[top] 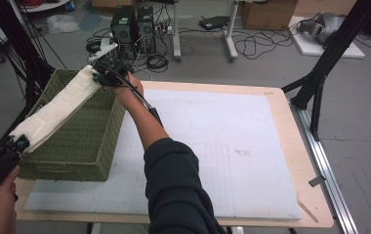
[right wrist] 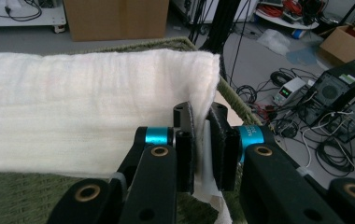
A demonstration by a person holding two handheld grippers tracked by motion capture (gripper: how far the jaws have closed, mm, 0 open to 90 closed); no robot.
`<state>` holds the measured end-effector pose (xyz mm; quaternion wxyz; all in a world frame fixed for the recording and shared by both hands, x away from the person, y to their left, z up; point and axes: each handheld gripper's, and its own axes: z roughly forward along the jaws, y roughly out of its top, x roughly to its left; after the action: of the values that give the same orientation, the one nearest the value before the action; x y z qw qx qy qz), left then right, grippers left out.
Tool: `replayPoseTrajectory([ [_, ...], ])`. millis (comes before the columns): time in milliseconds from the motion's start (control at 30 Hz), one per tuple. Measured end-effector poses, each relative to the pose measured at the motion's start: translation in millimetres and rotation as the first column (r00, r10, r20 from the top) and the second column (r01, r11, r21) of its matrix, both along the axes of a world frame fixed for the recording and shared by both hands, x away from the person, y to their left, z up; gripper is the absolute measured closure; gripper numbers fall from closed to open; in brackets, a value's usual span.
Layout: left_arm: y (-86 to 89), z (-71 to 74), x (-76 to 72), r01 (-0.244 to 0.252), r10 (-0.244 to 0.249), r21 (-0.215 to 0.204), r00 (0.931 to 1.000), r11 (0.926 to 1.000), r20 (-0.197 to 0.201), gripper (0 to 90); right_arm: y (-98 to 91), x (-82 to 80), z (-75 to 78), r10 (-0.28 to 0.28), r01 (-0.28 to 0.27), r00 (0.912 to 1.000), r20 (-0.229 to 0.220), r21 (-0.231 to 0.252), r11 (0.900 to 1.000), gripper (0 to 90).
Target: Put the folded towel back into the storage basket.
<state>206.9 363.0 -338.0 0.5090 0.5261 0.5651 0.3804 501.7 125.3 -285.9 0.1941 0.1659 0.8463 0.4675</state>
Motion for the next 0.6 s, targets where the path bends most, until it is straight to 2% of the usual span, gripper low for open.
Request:
replayPoseTrajectory([
  [67, 1.4, -0.8, 0.5, -0.015, 0.015, 0.002, 0.9998, 0.9999, 0.010, 78.9, 2.4, 0.4, -0.7, -0.001, 0.001, 1.0000, 0.000, 0.001, 1.0000, 80.9],
  [100, 1.7, -1.0, 1.1, -0.038, 0.038, 0.009, 0.9991, 0.9992, 0.021, 68.5, 3.7, 0.8, -2.1, -0.005, 0.005, 1.0000, 0.003, -0.007, 1.0000, 75.0],
  [167, 4.2, -0.2, 2.1, -0.055, 0.055, -0.020, 0.9981, 0.9983, 0.026, 44.4, 3.9, 3.9, -7.2, -0.059, 0.059, 0.9982, -0.012, -0.007, 0.9982, 55.7],
  [200, 4.8, 0.4, 1.6, -0.062, 0.063, -0.023, 0.9975, 0.9978, 0.033, 40.1, 2.6, 5.4, -8.6, -0.076, 0.076, 0.9968, -0.022, -0.002, 0.9971, 53.0],
  [267, 5.3, 2.2, 0.1, -0.077, 0.077, -0.016, 0.9958, 0.9969, 0.048, 35.5, -2.7, 7.4, -10.0, -0.092, 0.093, 0.9947, -0.045, 0.021, 0.9954, 51.4],
  [333, 6.3, 4.2, -1.2, -0.074, 0.076, -0.030, 0.9952, 0.9968, 0.061, 32.0, -7.5, 7.4, -8.4, -0.102, 0.103, 0.9938, -0.044, 0.028, 0.9943, 49.1],
  [433, 5.7, 5.9, -1.8, -0.064, 0.066, -0.033, 0.9953, 0.9974, 0.070, 32.7, -16.2, 5.6, -3.8, -0.103, 0.105, 0.9941, -0.033, 0.042, 0.9936, 48.8],
  [600, 0.8, 7.3, 0.2, -0.020, 0.022, -0.036, 0.9971, 0.9992, 0.072, 33.2, -34.5, 0.2, 2.0, -0.112, 0.113, 0.9935, -0.023, 0.067, 0.9913, 46.1],
])
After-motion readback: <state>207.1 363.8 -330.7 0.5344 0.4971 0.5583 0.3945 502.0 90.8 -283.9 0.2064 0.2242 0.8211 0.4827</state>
